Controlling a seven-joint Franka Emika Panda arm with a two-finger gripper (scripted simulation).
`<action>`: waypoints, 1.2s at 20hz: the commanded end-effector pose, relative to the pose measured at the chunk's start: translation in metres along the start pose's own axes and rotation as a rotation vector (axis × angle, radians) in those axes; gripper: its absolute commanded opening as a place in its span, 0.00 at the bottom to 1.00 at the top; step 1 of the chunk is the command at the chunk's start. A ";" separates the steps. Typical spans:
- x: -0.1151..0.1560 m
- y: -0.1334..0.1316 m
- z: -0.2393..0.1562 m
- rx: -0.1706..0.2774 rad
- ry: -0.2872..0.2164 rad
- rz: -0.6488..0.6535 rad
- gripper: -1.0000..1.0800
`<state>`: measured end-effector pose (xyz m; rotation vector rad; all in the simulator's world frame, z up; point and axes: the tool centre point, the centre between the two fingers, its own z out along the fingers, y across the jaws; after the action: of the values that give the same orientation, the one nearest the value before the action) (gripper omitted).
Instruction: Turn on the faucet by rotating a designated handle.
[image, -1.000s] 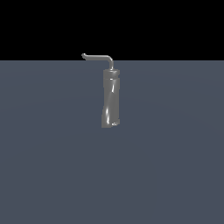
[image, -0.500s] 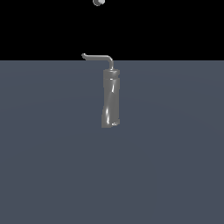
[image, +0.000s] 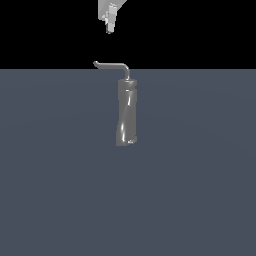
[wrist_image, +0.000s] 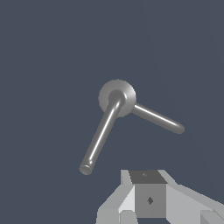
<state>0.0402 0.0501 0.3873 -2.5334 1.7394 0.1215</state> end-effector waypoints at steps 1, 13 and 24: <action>0.001 -0.014 0.012 -0.001 0.010 0.065 0.00; 0.003 -0.070 0.066 0.004 0.072 0.332 0.00; 0.001 -0.090 0.088 0.012 0.102 0.428 0.00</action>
<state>0.1203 0.0898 0.3016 -2.1608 2.2795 0.0057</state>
